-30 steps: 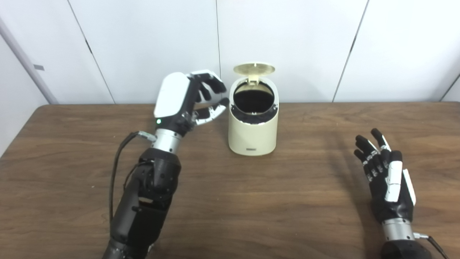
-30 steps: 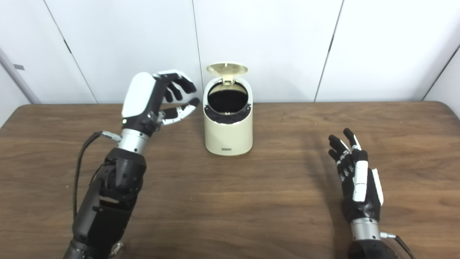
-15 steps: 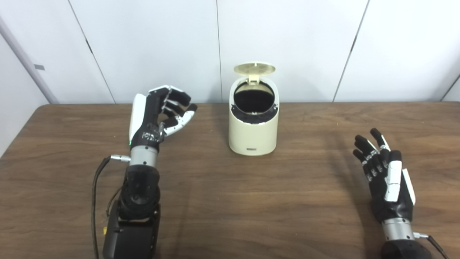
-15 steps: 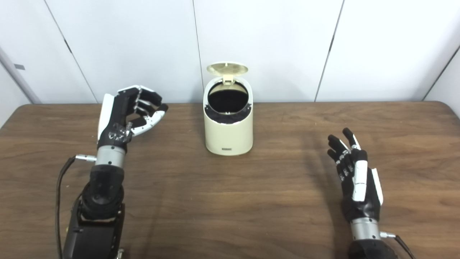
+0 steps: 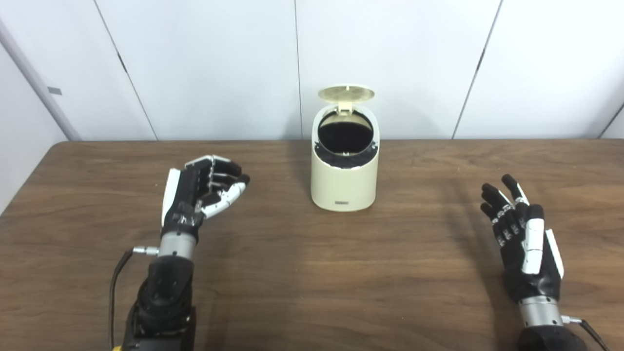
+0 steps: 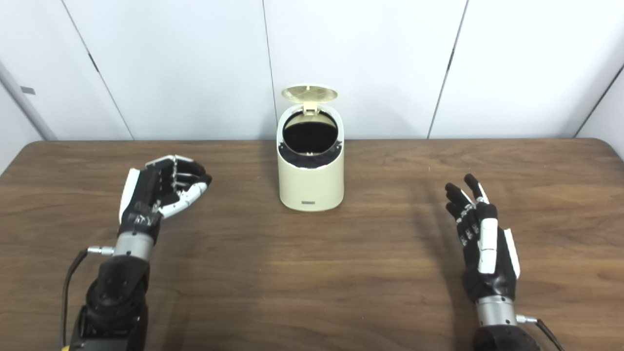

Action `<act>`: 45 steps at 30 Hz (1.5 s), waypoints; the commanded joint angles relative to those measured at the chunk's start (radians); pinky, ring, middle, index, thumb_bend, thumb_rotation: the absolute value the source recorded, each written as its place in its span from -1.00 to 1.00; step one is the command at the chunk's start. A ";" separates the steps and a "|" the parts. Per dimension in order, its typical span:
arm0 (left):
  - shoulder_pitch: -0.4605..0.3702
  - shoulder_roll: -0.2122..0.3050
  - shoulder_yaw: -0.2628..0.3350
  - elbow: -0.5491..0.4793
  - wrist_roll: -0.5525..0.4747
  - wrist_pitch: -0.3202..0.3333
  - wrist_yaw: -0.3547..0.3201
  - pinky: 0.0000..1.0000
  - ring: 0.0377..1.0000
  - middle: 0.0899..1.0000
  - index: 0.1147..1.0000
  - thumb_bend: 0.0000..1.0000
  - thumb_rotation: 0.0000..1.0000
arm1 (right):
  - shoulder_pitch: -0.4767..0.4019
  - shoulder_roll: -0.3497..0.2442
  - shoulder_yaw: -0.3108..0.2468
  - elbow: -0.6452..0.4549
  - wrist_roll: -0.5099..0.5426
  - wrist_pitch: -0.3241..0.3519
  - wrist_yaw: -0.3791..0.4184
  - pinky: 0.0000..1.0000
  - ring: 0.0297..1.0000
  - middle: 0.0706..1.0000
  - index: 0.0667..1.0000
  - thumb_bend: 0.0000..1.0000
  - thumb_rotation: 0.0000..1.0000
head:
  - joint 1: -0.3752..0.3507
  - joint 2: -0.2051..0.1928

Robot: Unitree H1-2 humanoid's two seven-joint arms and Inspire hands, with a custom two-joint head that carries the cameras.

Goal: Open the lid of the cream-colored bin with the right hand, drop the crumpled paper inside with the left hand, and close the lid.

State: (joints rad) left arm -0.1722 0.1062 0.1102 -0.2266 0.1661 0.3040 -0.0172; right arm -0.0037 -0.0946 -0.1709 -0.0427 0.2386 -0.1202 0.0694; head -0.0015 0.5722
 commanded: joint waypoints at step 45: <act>0.171 -0.025 0.037 0.240 -0.341 -0.400 -0.087 1.00 1.00 1.00 1.00 0.06 1.00 | 0.048 0.002 0.025 -0.053 -0.032 0.025 -0.003 0.91 0.90 0.89 0.79 0.19 0.78 | -0.059 0.006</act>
State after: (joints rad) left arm -0.0244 0.0714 0.1477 -0.0101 -0.1897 -0.0615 -0.1052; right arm 0.0300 -0.0935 -0.1529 -0.0920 0.2178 -0.0823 0.0655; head -0.0567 0.5814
